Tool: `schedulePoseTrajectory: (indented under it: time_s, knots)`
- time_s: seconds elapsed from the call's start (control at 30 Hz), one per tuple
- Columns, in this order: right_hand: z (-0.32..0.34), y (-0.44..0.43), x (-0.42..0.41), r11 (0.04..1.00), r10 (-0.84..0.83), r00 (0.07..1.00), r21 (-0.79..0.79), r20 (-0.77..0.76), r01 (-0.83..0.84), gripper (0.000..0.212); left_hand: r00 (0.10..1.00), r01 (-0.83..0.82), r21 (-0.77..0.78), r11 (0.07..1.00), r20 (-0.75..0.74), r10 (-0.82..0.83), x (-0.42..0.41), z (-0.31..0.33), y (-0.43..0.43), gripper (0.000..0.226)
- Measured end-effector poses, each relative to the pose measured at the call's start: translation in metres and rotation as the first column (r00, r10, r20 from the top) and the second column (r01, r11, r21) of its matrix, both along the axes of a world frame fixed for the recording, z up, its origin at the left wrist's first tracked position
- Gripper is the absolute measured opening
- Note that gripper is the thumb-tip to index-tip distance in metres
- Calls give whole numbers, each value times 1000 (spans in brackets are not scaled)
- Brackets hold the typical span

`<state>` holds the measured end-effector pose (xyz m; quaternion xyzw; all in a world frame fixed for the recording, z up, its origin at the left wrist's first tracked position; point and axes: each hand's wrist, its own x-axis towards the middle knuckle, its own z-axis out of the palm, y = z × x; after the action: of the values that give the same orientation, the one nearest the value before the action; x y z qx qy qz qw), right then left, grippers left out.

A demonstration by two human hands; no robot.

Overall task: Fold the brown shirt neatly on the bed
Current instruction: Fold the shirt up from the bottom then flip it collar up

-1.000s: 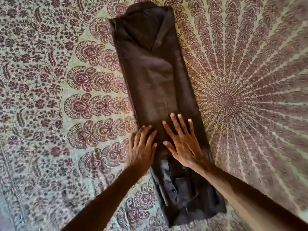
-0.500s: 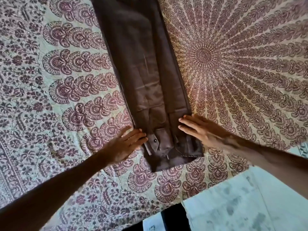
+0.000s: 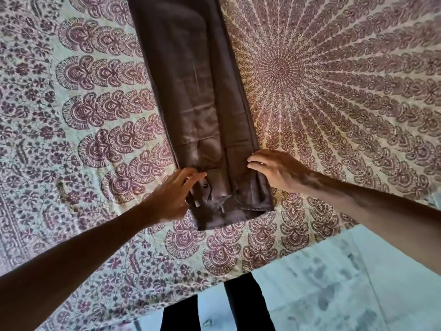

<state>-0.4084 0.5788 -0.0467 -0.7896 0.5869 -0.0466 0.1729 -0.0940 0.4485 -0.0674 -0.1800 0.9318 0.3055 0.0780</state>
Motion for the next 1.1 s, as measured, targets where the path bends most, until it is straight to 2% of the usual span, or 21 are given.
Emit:
schedulePoseTrajectory:
  time_s: [0.07,0.13,0.2,0.37,0.43,0.6,0.67,0.83,1.0,1.1]
  knots:
    - [-6,-6,3,997,-52,999,56,7,51,44,999,-40,50,998,10,40,-6,-1,6,90]
    - [-4,-15,9,968,-216,973,149,77,203,37,999,-27,80,996,-15,29,-13,0,10,82]
    - [1,-34,9,930,-363,916,119,172,347,29,995,-77,78,994,-58,81,-22,5,7,71]
    - [5,-90,-9,808,-588,784,121,199,576,20,962,-191,3,982,-197,187,-57,19,-31,38]
    - [3,-111,-15,773,-635,750,133,185,621,21,935,-297,-44,954,-217,281,-71,18,-55,31]
    - [1,-160,-28,744,-667,737,149,113,651,23,867,-498,-144,855,-65,494,-108,3,-126,67]
    - [0,-182,-29,763,-644,761,143,82,630,25,843,-532,-156,832,-10,538,-120,-4,-155,73]
    - [-5,-255,-39,809,-584,810,119,50,576,29,817,-558,-265,786,-11,576,-152,-8,-214,63]
    - [-19,-329,-52,881,-473,881,-11,-20,473,39,798,-583,-354,732,-79,597,-185,-12,-281,61]
    - [-22,-376,-65,892,-451,892,-15,-20,451,50,762,-633,-346,693,-122,636,-203,-8,-321,53]
